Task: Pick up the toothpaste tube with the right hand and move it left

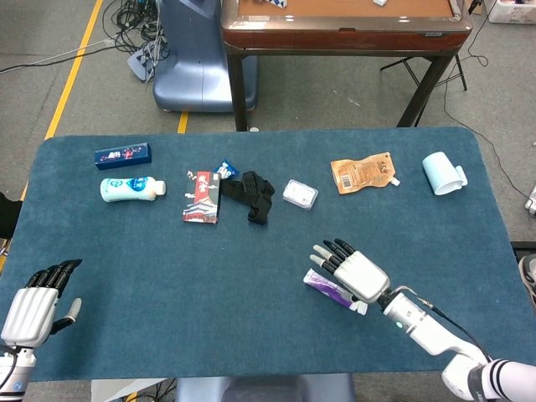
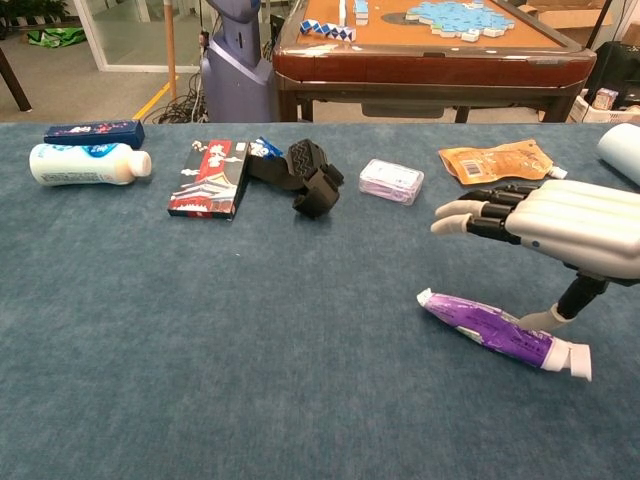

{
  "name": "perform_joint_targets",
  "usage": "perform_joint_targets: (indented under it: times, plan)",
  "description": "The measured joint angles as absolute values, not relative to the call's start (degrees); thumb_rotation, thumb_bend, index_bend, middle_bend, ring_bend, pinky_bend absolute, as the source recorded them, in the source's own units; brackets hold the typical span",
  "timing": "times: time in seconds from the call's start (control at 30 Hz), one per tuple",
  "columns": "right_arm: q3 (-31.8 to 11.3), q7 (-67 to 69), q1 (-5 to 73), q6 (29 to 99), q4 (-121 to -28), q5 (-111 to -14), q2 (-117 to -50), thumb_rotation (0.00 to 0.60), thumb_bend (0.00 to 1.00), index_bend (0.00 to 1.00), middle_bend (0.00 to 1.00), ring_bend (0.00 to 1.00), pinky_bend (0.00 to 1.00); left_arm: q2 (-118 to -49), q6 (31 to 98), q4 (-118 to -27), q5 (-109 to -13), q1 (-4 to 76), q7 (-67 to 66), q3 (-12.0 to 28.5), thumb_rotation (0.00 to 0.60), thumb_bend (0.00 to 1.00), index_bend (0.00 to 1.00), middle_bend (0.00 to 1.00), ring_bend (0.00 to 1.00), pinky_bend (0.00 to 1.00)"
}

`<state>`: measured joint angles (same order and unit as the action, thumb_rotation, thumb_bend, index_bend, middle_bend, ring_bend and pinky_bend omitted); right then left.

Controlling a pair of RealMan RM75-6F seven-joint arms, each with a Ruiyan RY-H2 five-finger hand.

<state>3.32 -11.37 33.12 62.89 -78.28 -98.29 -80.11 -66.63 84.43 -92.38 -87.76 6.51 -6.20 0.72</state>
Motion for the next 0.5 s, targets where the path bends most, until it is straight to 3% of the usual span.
perform_joint_targets:
  times: [0.5]
  plan:
    - [4.9,-14.7,33.8,60.2,-77.9,-99.1,-74.3,0.6,0.0,0.0,0.09,0.05,0.11,-67.1,83.5,-92.9,-87.8,7.0,-6.9,0.8,0.6,0.38,0.12,0.16,0.17,0.18]
